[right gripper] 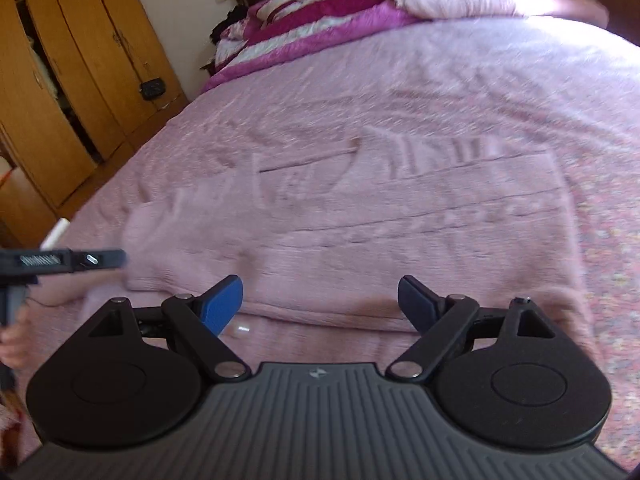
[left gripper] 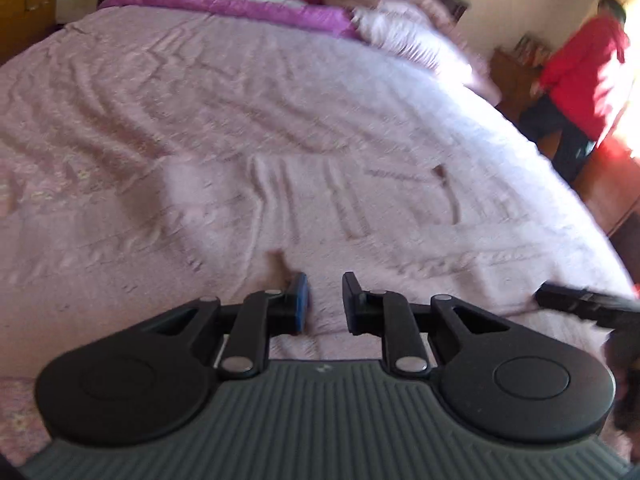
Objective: Fold small clothes
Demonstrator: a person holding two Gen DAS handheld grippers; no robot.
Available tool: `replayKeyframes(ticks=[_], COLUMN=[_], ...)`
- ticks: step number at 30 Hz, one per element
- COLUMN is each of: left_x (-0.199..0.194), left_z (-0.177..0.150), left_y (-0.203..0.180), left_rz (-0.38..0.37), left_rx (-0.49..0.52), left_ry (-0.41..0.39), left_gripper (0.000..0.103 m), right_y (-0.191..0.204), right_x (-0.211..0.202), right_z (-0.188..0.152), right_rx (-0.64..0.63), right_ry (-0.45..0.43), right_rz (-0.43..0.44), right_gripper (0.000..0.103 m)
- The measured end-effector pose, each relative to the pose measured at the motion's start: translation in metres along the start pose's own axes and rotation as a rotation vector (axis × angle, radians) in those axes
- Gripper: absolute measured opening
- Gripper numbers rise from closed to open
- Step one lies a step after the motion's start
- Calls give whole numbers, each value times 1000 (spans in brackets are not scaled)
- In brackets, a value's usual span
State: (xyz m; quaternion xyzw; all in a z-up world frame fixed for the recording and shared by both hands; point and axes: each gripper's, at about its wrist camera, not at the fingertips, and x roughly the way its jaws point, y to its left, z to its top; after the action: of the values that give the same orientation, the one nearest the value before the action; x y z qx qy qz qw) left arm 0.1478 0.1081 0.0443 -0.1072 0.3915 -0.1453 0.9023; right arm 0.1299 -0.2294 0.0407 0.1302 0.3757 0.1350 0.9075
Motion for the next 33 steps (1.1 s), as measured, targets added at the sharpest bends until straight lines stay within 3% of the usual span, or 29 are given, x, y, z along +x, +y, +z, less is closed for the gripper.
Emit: replayKeyframes(ticks=[2, 4, 10, 13, 16, 20, 21, 22, 24, 29, 33], left_x=[5, 11, 19, 16, 5, -20, -27, -33, -47, -71, -81], left_z=[-2, -4, -9, -8, -8, -8, -8, -9, -12, -19, -29], left_y=[1, 3, 0, -3, 1, 16, 21, 26, 37, 76, 113], left_rz=[33, 77, 135, 147, 151, 162, 177, 203, 273, 352, 405], left_rx=[-12, -29, -19, -11, -28, -81, -94, -106, -129, -213, -352], left_ry=[34, 60, 67, 77, 88, 68, 60, 54, 34, 6, -6], left_gripper=[28, 48, 51, 54, 56, 57, 61, 71, 77, 77, 77], right_y=[15, 32, 79, 95, 108, 112, 111, 111, 110, 111, 116], right_x=[9, 22, 68, 90, 93, 79, 74, 69, 60, 38, 15], right_z=[9, 16, 19, 6, 2, 6, 5, 3, -1, -15, -25], right_rx=[-22, -66, -213, -325, -396, -369, -358, -350, -341, -290, -247], right_ry=[43, 82, 180, 221, 240, 269, 274, 279, 292, 339, 314], right_rz=[10, -2, -52, -107, -142, -109, -96, -84, -69, -12, -9], right_gripper=[89, 89, 90, 103, 103, 103, 103, 103, 103, 103, 103])
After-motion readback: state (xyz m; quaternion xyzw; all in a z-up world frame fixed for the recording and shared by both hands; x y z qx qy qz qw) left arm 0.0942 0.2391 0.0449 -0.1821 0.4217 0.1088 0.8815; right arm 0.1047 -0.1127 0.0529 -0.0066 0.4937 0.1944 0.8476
